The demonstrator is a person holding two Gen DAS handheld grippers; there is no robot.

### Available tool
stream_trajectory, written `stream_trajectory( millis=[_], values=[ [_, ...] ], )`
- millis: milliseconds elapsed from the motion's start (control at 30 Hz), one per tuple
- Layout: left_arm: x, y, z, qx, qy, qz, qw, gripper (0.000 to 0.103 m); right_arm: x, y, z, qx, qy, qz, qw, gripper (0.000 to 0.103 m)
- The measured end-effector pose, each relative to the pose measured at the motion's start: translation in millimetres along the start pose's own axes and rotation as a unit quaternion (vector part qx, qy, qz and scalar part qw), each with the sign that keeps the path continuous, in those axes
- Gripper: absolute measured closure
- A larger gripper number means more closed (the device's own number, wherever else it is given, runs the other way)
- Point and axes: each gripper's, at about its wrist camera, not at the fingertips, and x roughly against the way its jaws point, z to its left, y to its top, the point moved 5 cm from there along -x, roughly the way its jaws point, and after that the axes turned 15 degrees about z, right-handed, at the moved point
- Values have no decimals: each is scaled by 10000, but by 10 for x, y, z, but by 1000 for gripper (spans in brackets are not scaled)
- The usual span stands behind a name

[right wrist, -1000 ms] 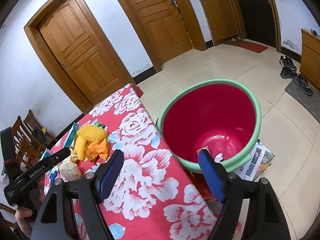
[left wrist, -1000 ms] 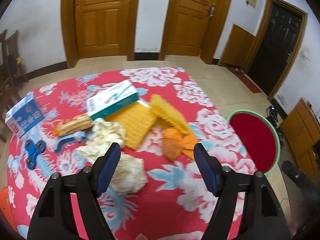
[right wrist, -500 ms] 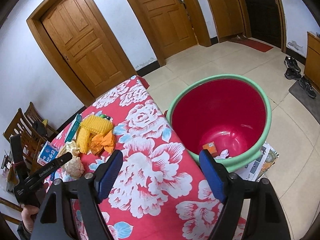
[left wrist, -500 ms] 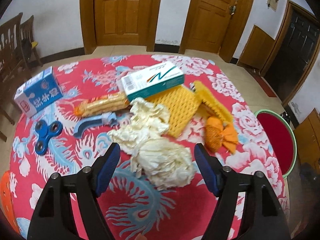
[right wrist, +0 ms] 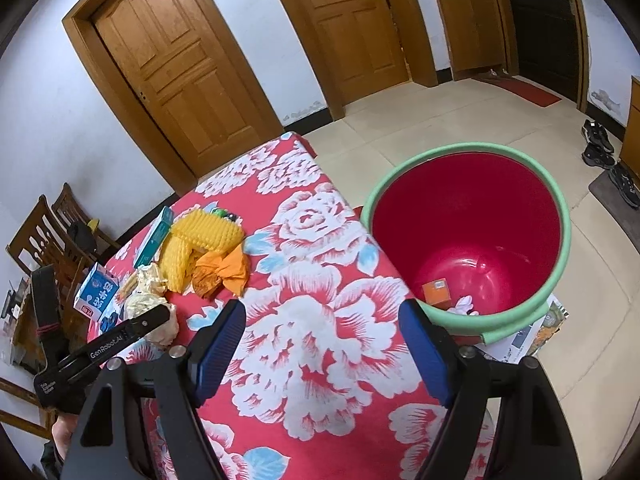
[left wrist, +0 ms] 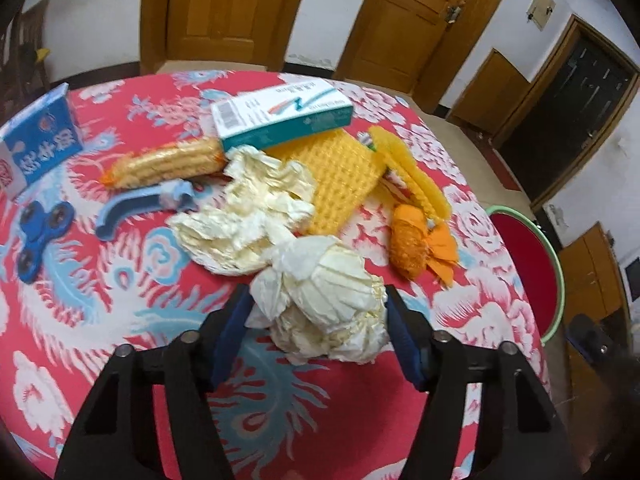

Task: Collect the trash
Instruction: 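Grasp the crumpled white paper with the left gripper while the right grasps the orange foam net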

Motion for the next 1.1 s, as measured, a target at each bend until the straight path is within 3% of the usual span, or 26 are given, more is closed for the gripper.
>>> stream_trajectory(
  millis=[67, 167, 333, 700, 1100],
  values=[
    [-23, -16, -40, -78, -164, 40, 9998, 53, -21, 10, 29, 40, -12, 18, 10000, 22],
    [14, -32, -86, -204, -167, -12, 9997, 58, -52, 29, 82, 113, -19, 47, 9999, 22],
    [214, -3, -80, -261, -159, -246, 9992, 58, -132, 84, 200, 247, 13, 133, 9996, 22],
    [452, 209, 308, -26, 482, -585, 9971, 58, -499, 230, 681, 720, 53, 416, 9965, 22],
    [341, 240, 576, 271, 374, -511, 9976, 58, -1032, 370, 1081, 1052, -178, 708, 9918, 22]
  ],
)
